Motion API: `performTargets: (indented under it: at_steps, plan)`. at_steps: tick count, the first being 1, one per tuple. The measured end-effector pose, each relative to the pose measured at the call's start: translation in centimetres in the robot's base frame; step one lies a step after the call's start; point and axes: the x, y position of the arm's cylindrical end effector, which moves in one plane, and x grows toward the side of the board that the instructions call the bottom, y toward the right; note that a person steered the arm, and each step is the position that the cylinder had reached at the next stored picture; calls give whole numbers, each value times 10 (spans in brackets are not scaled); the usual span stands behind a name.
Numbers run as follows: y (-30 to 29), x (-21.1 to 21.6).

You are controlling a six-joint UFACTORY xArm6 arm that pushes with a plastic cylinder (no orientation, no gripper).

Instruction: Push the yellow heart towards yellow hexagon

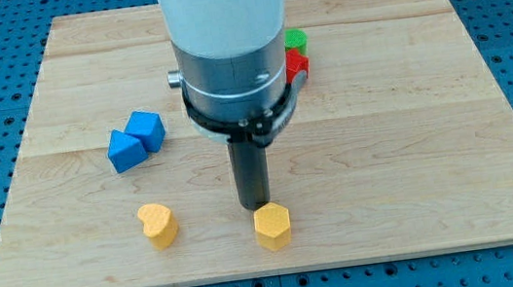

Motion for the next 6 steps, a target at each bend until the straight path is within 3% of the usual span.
performTargets:
  at_steps: [1, 2, 5, 6]
  plan:
    - [-70, -23]
    - [-113, 5]
    - [-164, 43]
    - [-115, 43]
